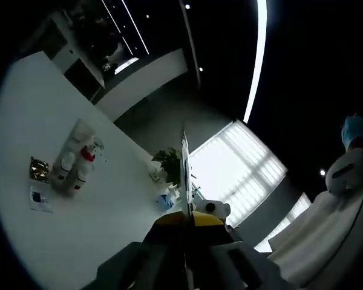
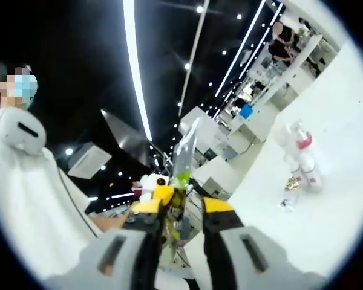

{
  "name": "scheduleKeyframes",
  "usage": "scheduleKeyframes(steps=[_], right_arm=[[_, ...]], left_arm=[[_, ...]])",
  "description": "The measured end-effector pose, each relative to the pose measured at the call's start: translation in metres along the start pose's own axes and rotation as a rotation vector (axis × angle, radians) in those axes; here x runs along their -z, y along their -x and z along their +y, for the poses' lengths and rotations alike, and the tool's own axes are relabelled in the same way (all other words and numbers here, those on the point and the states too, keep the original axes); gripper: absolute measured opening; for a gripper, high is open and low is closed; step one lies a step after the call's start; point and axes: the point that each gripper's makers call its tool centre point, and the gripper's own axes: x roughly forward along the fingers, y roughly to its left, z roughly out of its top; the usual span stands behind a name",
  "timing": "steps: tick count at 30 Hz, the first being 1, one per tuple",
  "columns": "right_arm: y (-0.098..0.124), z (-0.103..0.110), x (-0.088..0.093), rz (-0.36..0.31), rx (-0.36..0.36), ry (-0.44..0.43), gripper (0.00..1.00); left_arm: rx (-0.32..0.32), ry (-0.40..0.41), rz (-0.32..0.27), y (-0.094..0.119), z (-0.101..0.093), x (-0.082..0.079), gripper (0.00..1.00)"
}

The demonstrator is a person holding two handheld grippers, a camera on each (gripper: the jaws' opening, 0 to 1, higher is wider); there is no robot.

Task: Arrange the skincare products in the storage area until every visible bottle or jar stands upright without overlapping.

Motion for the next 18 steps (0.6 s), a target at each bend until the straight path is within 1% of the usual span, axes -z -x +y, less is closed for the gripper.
scheduleKeyframes(steps=[2, 9, 13, 18], right_arm=[[0.000, -0.003, -0.001, 0.002, 0.003, -0.003, 0.25], [0.002, -0.010, -0.008, -0.015, 0.017, -0.002, 0.26], [0.002, -0.016, -0.010, -0.007, 0.040, 0.021, 0.28], [0.003, -0.023, -0.008, 0.016, 0.070, 0.047, 0.32]], left_arm=[[-0.008, -0.005, 0.000, 0.002, 0.002, -0.005, 0.01], [-0.057, -0.019, -0.017, 0.017, 0.018, -0.031, 0.01], [-0.107, -0.028, -0.027, 0.030, 0.034, -0.052, 0.01], [-0.166, -0.012, -0.039, 0.041, 0.054, -0.069, 0.01]])
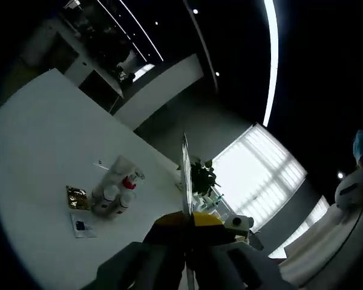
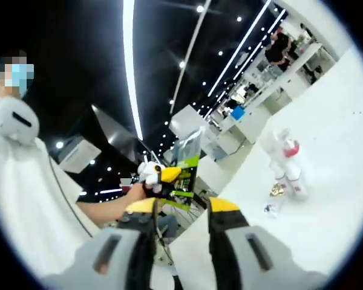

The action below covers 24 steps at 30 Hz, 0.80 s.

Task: Arrange the skincare products in the storage area until every visible bottle or jar stands upright without overlapping.

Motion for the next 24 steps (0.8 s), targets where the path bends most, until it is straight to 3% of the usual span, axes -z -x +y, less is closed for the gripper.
scheduleKeyframes(steps=[4, 10, 24], right_arm=[[-0.001, -0.006, -0.002, 0.028, 0.035, 0.047, 0.39], [0.002, -0.013, -0.007, 0.037, 0.068, 0.080, 0.49], [0.017, -0.027, -0.007, 0.045, 0.123, 0.084, 0.52]], left_arm=[[-0.040, 0.013, -0.012, 0.005, 0.018, -0.014, 0.01], [-0.080, 0.032, -0.016, 0.007, 0.034, -0.021, 0.01], [-0.172, 0.073, 0.012, 0.011, 0.080, -0.026, 0.01]])
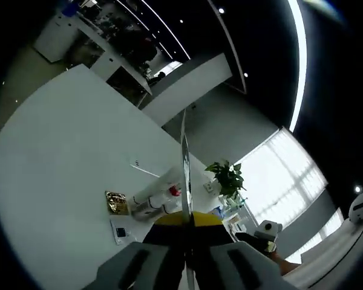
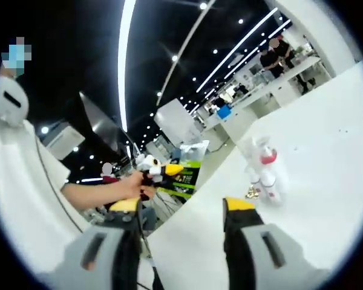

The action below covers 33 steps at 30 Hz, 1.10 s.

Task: Arrange the skincare products in the storage area until every visible bottle or jar stands upright without overlapping.

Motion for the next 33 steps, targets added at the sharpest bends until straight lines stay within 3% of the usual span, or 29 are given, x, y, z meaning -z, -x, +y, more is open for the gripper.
scheduleKeyframes(steps=[16, 21, 33], right_arm=[[0.002, -0.011, -0.003, 0.020, 0.025, -0.005, 0.52], [-0.002, -0.012, -0.001, 0.032, 0.021, -0.010, 0.52], [-0.008, -0.016, 0.001, 0.039, 0.022, -0.022, 0.52]], left_arm=[[-0.088, 0.027, 0.066, -0.004, 0.044, -0.002, 0.01], [-0.128, 0.024, 0.111, -0.005, 0.060, 0.000, 0.01], [-0.163, 0.026, 0.179, -0.011, 0.082, 0.006, 0.01]])
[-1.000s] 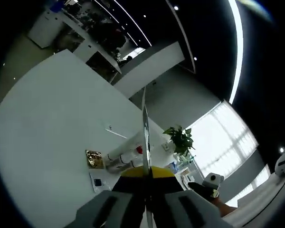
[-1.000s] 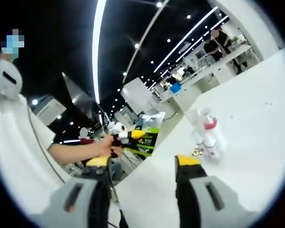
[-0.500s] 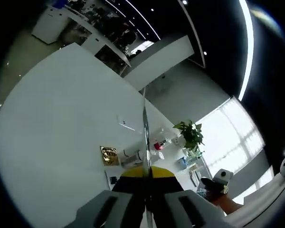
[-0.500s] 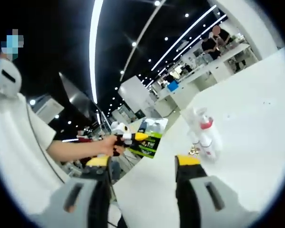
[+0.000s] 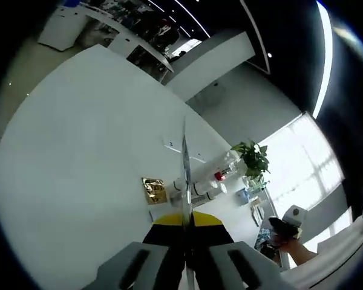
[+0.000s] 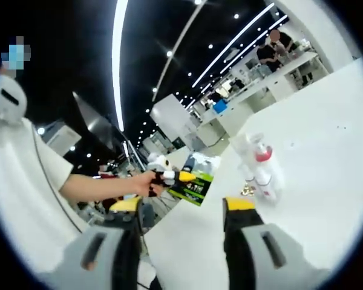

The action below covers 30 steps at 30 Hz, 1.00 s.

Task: Arrange the skincare products in the storage area until every visible bottle or jar stands upright without overlapping.

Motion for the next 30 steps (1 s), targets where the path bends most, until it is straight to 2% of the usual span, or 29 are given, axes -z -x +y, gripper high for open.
scheduleKeyframes(steps=[12, 30], right_arm=[[0.005, -0.008, 0.004, 0.012, 0.019, -0.016, 0.52], [0.000, -0.015, 0.004, 0.015, 0.011, -0.030, 0.52]], left_arm=[[-0.051, 0.015, 0.044, -0.004, 0.023, 0.005, 0.01], [-0.089, 0.024, 0.084, -0.013, 0.035, 0.009, 0.01]])
